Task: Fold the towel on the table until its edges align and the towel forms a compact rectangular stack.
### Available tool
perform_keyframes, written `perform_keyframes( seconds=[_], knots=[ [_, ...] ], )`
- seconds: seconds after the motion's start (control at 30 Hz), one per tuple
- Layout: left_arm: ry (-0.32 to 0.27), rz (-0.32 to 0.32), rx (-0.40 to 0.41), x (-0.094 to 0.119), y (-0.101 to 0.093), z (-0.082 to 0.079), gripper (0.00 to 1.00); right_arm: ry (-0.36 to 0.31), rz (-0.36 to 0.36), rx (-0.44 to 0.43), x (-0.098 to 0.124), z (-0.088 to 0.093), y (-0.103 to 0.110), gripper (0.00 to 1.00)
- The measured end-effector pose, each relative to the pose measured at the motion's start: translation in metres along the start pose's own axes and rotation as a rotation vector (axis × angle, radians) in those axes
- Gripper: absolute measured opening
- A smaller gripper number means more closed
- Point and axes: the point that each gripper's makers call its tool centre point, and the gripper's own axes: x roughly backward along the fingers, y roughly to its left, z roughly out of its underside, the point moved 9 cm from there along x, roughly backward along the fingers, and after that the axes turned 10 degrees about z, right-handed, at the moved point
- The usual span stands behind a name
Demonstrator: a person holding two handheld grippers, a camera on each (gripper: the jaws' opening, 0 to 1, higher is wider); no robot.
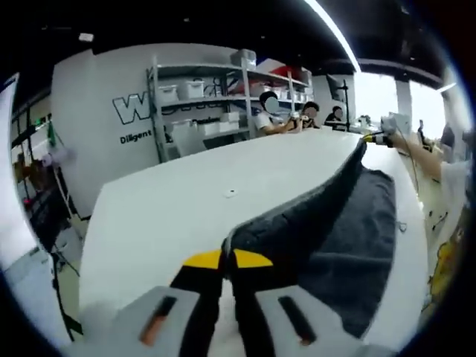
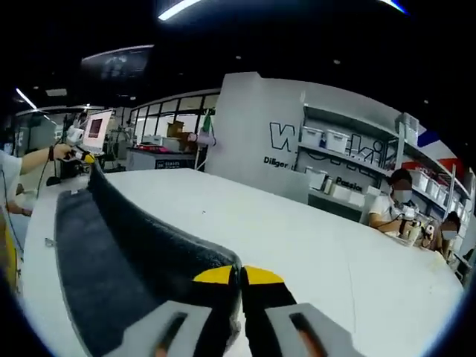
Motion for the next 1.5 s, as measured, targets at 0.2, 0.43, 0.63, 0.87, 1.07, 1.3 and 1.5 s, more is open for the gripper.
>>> perform_keyframes(
  seconds=[0.2,0.43,0.63,0.87,1.07,1.3,1.5],
  knots=[
    [0.030,0.024,-0.040,0.017,-0.021,0.011,0.05,0.010,-0.033,0.002,0.025,0.012,0.011,0.04],
    [0.070,0.049,-0.102,0.036,-0.047,0.026,0.05,0.027,-0.063,0.003,0.051,0.028,0.021,0.04],
    [0.113,0.060,-0.139,0.044,-0.060,0.043,0.05,0.050,-0.089,0.007,0.067,0.041,0.031,0.04],
    [0.115,0.070,-0.149,0.054,-0.071,0.054,0.05,0.060,-0.105,0.010,0.083,0.048,0.040,0.04],
    [0.108,0.082,-0.152,0.061,-0.077,0.060,0.05,0.061,-0.112,0.009,0.096,0.051,0.047,0.04],
    [0.111,0.100,-0.167,0.067,-0.088,0.065,0.05,0.080,-0.120,0.013,0.110,0.058,0.053,0.03],
    [0.117,0.119,-0.169,0.071,-0.096,0.073,0.05,0.123,-0.130,0.019,0.116,0.072,0.058,0.03]
  ],
)
